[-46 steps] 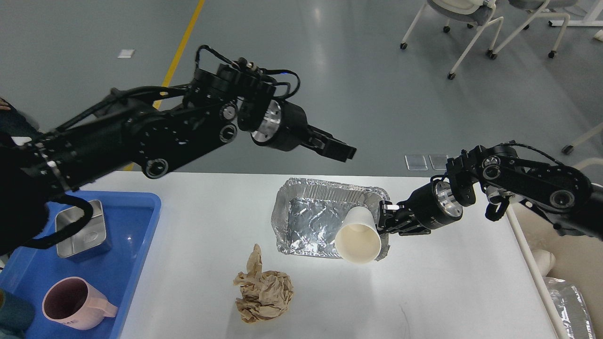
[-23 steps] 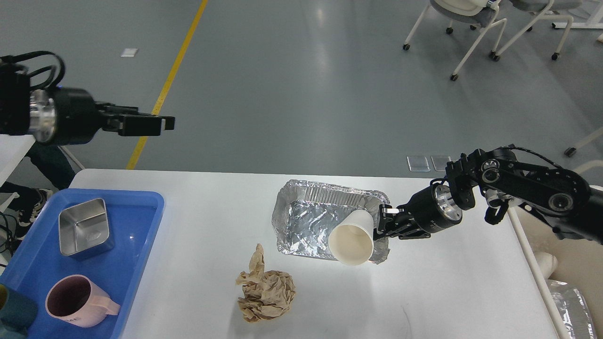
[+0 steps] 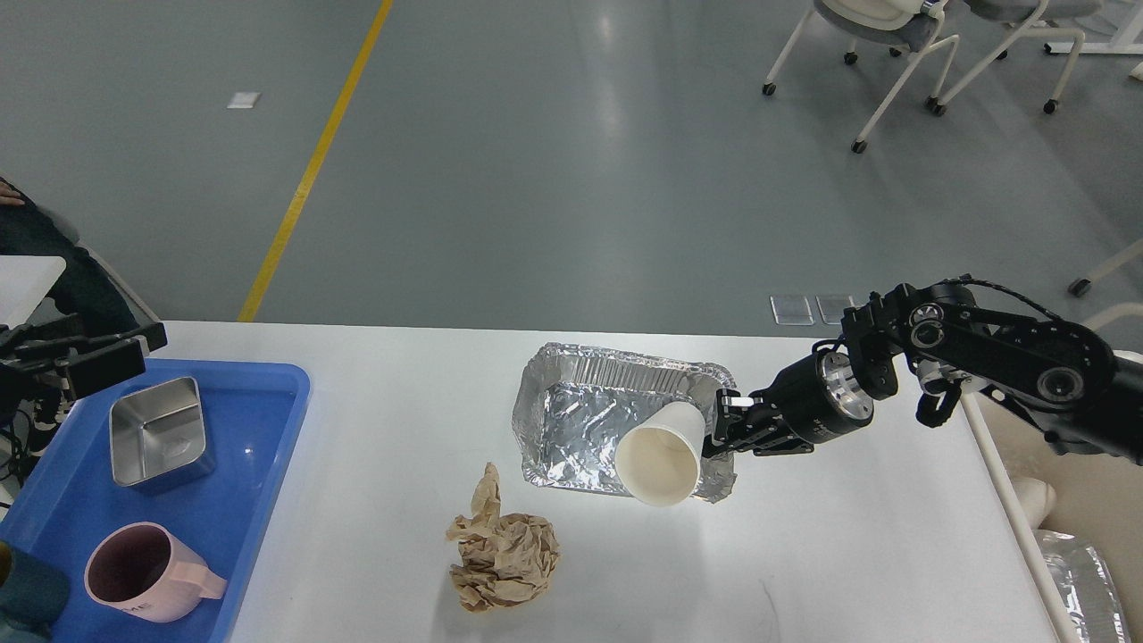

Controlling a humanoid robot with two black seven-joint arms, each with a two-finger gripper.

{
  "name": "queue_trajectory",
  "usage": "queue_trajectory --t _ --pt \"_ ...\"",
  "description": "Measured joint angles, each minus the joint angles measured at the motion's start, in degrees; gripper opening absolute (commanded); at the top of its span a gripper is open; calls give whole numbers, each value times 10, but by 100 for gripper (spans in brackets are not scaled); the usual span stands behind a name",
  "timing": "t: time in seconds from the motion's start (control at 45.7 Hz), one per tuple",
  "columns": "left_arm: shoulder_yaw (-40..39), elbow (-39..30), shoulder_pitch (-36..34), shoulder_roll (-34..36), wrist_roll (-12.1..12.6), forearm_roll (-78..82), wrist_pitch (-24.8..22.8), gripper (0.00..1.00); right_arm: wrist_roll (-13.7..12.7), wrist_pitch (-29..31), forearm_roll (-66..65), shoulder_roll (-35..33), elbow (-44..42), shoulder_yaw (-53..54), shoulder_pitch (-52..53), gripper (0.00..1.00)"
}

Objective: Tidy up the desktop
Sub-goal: 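Lower the left gripper to the crumpled brown paper and grasp it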

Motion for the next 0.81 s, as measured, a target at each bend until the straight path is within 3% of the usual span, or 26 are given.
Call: queue_trajectory --t 0.241,0.394,0.656,0.81 --pt "4 -1 23 -49 2 0 -32 97 0 0 0 -11 6 0 -6 0" --pt "6 37 51 -161 9 0 -65 97 0 0 0 -12 9 1 -7 0" --pt "7 146 75 -364 11 9 -69 97 1 0 0 -26 14 3 -12 0" --pt "7 173 94 -447 10 10 -69 97 1 0 0 -25 14 4 -13 0"
